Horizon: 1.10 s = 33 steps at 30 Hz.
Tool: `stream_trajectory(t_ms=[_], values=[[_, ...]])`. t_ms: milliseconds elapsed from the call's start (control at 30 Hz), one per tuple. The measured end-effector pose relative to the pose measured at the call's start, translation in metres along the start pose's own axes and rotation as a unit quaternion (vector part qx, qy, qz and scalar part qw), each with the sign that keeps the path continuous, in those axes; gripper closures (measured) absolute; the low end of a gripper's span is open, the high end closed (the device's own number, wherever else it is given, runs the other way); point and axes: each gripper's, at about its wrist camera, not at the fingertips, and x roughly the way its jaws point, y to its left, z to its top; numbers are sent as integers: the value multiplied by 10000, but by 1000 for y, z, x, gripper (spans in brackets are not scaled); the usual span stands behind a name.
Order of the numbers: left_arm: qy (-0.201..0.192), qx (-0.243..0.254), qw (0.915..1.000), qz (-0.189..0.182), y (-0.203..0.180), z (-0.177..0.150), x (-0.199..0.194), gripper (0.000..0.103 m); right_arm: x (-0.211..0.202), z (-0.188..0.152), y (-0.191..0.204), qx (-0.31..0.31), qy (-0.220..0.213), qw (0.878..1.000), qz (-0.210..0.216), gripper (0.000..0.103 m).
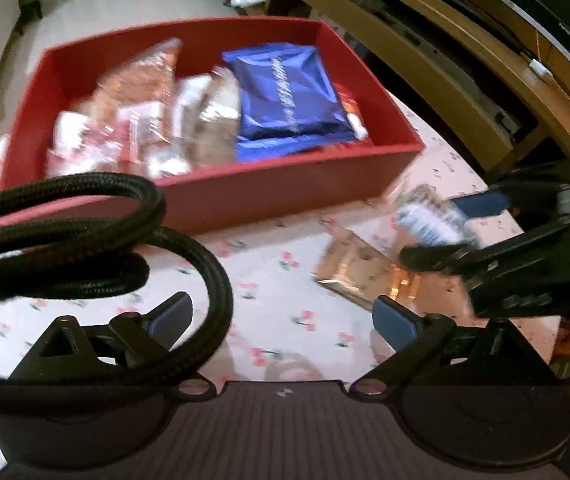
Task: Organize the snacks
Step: 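Move the right tool to the Kaprons packet while the left tool reaches the gold packet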
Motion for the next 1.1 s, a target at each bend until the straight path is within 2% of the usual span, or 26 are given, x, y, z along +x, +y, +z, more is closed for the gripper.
stream_trajectory(t_ms=[67,133,167,267,367,433,533,600,700,767,800,867,933,1000,1067,1100], values=[[19,-19,10000,-81,-13,0,8,4,-15,-8,-11,171,-156,9997,-84,17],[9,-42,10000,7,-27,1,16,4,-23,-14,-22,388,-242,9985,-294,17],[-13,-178,9998,50,-32,1,19,4,-26,-17,-28,475,-264,9979,-344,17],[24,-875,9961,-127,-42,2,34,4,-32,-22,-42,688,-316,9966,-341,17],[-31,-1245,9921,179,-56,3,48,3,-41,-24,-52,795,-471,9953,-283,17],[-188,-1184,9909,608,-71,9,55,3,-47,-25,-56,854,-572,9943,-272,17],[-216,-925,9888,1155,-87,15,69,2,-55,-28,-59,851,-663,9938,-255,17],[-184,-630,9886,1356,-95,13,74,4,-57,-31,-60,821,-706,9938,-251,17],[-193,-324,9904,1328,-94,6,69,9,-62,-36,-61,791,-756,9938,-222,17],[-123,-93,9910,1331,-89,1,62,18,-64,-40,-61,748,-782,9938,-246,17],[-78,-50,9909,1342,-84,-3,57,18,-66,-41,-61,743,-801,9937,-244,17],[20,-99,9914,1301,-66,-10,46,28,-68,-43,-62,745,-815,9936,-230,17],[75,-9,9917,1285,-57,-17,38,33,-68,-45,-62,730,-807,9938,-216,17],[137,-12,9923,1234,-48,-24,31,34,-63,-44,-59,694,-725,9947,-217,17],[33,44,9948,1020,-50,-23,28,30,-56,-43,-55,651,-623,9957,-226,17],[5,194,9954,940,-56,-19,29,24,-54,-42,-53,619,-583,9961,-223,17]])
